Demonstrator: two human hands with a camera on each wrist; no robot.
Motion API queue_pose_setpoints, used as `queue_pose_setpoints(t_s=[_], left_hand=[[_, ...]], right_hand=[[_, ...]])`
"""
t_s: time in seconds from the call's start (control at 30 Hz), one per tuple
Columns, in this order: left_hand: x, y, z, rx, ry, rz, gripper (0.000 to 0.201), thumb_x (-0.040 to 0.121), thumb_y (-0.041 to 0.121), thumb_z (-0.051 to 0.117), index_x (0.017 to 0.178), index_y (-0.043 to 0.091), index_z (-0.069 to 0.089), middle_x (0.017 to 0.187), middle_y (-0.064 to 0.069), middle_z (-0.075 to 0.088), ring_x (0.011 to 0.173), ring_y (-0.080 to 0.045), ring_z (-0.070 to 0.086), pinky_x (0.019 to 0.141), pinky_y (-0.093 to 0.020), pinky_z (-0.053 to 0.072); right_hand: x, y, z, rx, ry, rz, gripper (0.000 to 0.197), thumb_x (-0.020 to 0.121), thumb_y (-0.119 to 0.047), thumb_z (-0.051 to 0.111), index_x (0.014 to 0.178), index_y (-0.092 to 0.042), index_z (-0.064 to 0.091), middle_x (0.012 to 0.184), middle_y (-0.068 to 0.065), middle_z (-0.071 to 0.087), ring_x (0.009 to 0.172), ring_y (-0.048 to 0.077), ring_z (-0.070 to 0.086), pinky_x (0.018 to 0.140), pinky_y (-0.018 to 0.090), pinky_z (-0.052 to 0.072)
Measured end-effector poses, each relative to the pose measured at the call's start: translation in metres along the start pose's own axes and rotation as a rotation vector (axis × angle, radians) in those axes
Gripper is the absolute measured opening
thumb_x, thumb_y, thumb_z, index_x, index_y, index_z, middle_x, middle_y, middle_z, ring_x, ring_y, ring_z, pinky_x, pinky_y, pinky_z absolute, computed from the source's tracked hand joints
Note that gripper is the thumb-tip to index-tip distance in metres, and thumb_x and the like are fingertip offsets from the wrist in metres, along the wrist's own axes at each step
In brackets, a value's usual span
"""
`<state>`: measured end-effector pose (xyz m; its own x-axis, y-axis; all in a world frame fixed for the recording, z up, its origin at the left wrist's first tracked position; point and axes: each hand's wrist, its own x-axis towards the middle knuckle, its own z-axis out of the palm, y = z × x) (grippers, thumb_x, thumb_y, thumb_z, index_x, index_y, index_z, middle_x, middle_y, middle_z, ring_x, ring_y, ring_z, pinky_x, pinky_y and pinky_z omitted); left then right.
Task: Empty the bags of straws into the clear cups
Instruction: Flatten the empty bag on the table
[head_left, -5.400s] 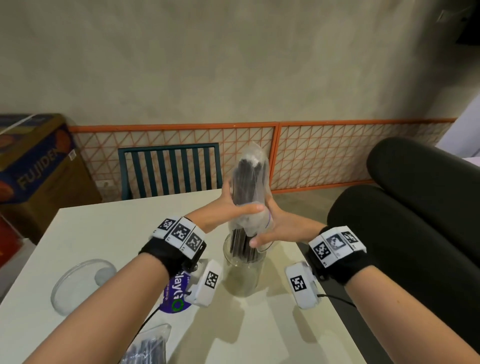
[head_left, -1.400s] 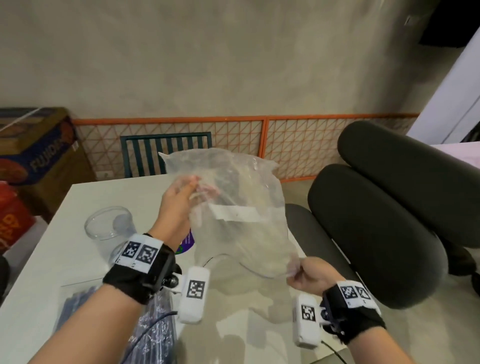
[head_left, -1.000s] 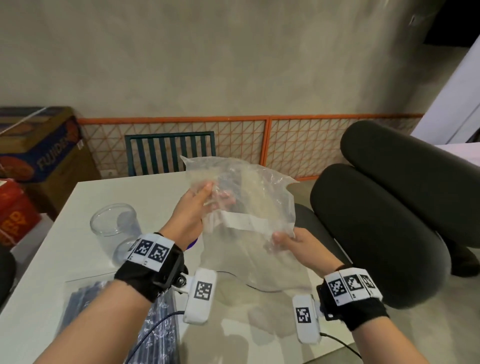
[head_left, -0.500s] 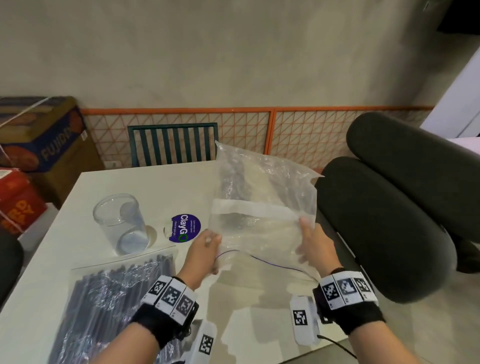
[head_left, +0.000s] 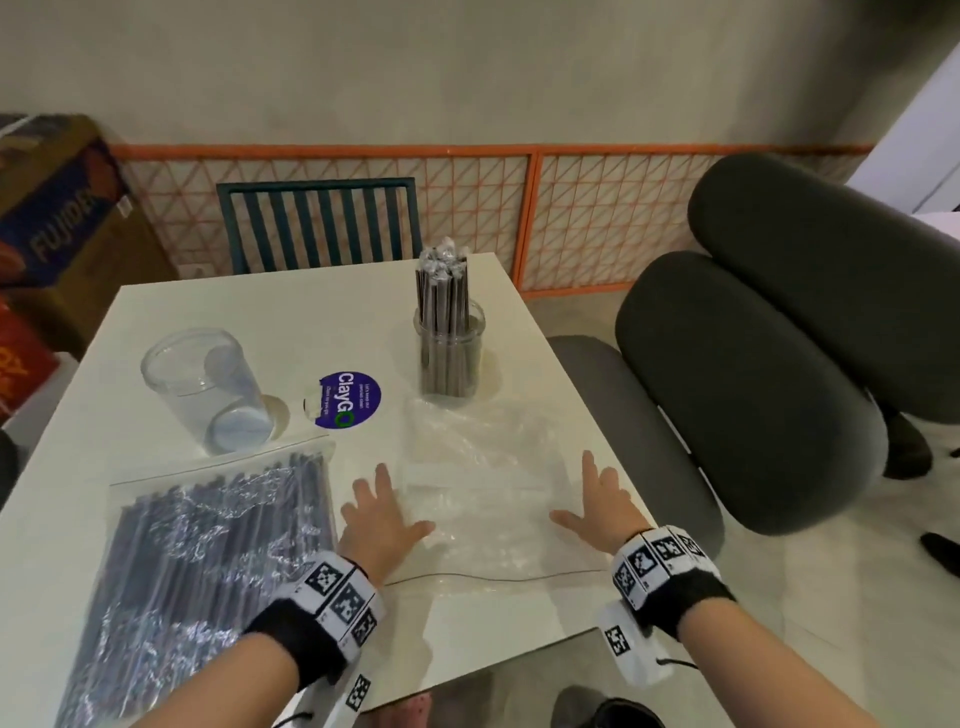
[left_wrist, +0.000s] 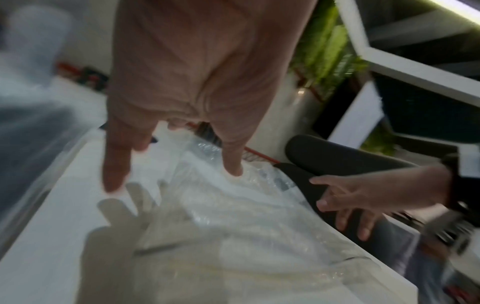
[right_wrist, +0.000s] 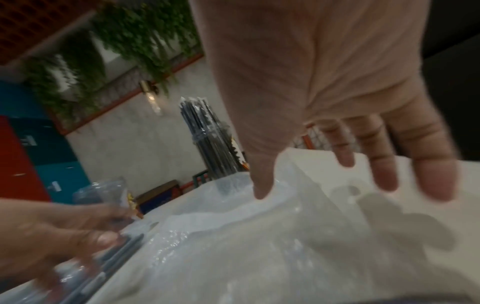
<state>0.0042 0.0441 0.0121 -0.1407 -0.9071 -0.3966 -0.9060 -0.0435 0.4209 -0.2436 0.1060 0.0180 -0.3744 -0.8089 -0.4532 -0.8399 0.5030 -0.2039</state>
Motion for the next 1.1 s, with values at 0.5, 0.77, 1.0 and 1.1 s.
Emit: queue_pose_setpoints(t_s=[0.5, 0.77, 1.0, 1.1], left_hand=[[0.077, 0.002, 0.044, 0.594, -0.347, 0.373, 0.144, 0.041, 0.068, 0.079, 0.142, 0.043, -0.021, 0.148, -0.005, -0.042, 0.134, -0.039, -0.036, 0.100, -0.074, -0.011], [0.072, -0.001, 0.044, 0.589, -0.383, 0.370, 0.136, 0.047, 0.075, 0.071, 0.141, 0.044, -0.021, 0.148, -0.004, -0.041, 0.135, -0.037, -0.036, 0.100, -0.074, -0.013], [0.034, -0.012, -0.015, 0.103, -0.051, 0.391, 0.083, 0.080, 0.059, 0.056, 0.148, 0.032, 0.017, 0.158, 0.000, 0.006, 0.144, -0.026, 0.000, 0.116, -0.053, 0.013], [0.024, -0.062, -0.050, 0.003, 0.157, 0.257, 0.057, 0.090, 0.046, 0.050, 0.141, 0.023, 0.037, 0.151, -0.004, 0.026, 0.139, -0.026, 0.014, 0.113, -0.046, 0.020]], right_hand=[[0.079, -0.046, 0.038, -0.419, -0.278, -0.309, 0.139, 0.049, -0.063, 0.079, 0.137, -0.047, -0.028, 0.147, -0.004, -0.043, 0.133, 0.046, -0.035, 0.098, 0.081, 0.000], [0.077, -0.048, 0.028, -0.491, -0.293, -0.319, 0.136, 0.052, -0.066, 0.076, 0.139, -0.046, -0.026, 0.149, -0.003, -0.040, 0.136, 0.045, -0.032, 0.101, 0.078, -0.003], [0.034, -0.125, -0.010, -0.336, -0.166, -0.449, 0.083, 0.083, -0.046, 0.062, 0.148, -0.026, 0.016, 0.156, 0.009, 0.018, 0.143, 0.036, 0.012, 0.110, 0.061, 0.020], [0.023, -0.174, 0.000, -0.008, -0.226, -0.548, 0.054, 0.089, -0.035, 0.058, 0.136, -0.014, 0.041, 0.132, 0.013, 0.053, 0.119, 0.028, 0.051, 0.099, 0.036, 0.040]])
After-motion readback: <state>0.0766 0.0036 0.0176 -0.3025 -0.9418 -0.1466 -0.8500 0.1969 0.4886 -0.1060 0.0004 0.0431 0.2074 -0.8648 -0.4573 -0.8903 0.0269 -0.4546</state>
